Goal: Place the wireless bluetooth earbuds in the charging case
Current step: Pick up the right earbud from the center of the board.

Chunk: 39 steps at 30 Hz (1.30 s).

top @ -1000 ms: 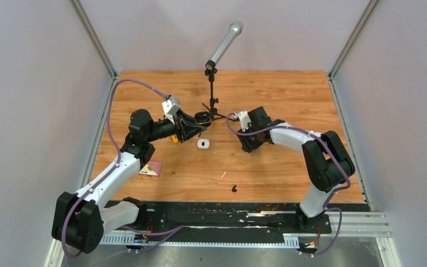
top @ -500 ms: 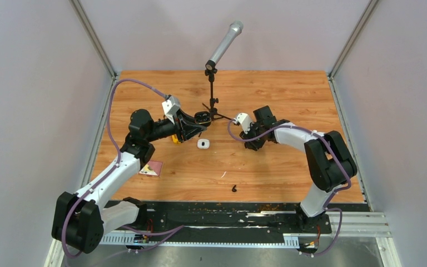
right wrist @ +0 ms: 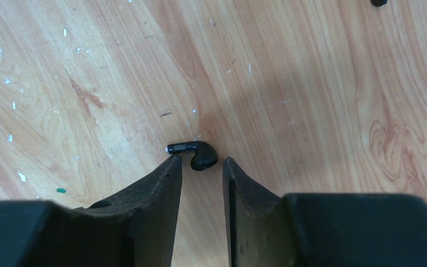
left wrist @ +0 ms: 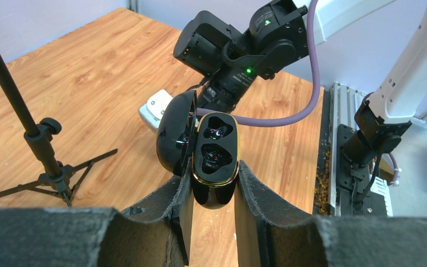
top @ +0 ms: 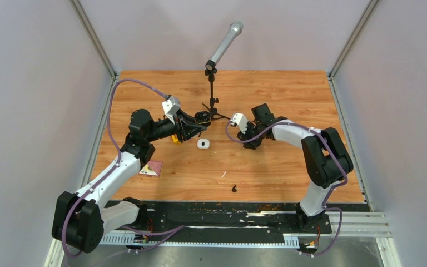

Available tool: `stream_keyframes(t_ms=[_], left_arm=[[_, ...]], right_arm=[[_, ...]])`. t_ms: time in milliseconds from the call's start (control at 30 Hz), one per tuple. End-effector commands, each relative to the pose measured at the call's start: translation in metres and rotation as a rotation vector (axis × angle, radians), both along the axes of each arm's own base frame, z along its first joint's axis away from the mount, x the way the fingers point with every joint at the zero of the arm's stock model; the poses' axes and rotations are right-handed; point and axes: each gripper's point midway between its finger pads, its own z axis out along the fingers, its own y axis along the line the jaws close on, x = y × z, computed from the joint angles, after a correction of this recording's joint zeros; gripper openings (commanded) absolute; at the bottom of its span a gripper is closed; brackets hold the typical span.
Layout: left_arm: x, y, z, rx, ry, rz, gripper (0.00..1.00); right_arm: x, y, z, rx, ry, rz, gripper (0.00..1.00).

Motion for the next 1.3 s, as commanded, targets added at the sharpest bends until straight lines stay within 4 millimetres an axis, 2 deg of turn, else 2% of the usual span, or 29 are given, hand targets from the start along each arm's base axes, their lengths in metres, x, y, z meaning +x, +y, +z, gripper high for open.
stream_keyframes(t_ms=[0,233,467,567,733,800,933,1033,1167,1267], left_arm=[[0.003,0.001,0.011,-0.017,-0.035,0.005,0.0],[0.003,0.001,0.01,-0.016,-0.035,0.007,0.0],[0.004,0.001,0.009,-0.016,-0.032,0.008,0.0],[0.004,0.001,0.008,-0.015,-0.03,0.009,0.0],[0.003,0.001,0.008,-0.013,-0.027,0.008,0.0],[0.003,0.001,0.008,-0.013,-0.028,0.008,0.0],[0.003,0.002,0.004,-0.009,-0.027,0.011,0.0],[0.003,0.001,0.0,-0.008,-0.024,0.011,0.0],[0.008,0.0,-0.001,-0.021,-0.02,0.026,0.0],[0.009,-0.005,-0.001,-0.03,-0.024,0.02,0.0]], right_arm=[[0.013,0.003,0.001,-0.007,-0.023,0.053,0.31],[0.01,0.004,-0.002,-0.005,-0.003,0.063,0.22],[0.009,-0.003,-0.008,-0.025,-0.002,0.027,0.25],[0.005,-0.002,-0.009,-0.015,0.011,0.035,0.18],[0.007,0.0,-0.004,-0.011,0.0,0.054,0.01],[0.009,-0.002,0.003,-0.014,-0.02,0.062,0.0],[0.012,-0.007,0.036,-0.033,-0.11,0.115,0.0],[0.011,-0.014,0.072,-0.067,-0.204,0.158,0.0],[0.001,-0.024,0.132,-0.104,-0.363,0.2,0.0],[-0.01,-0.022,0.186,-0.123,-0.538,0.229,0.0]])
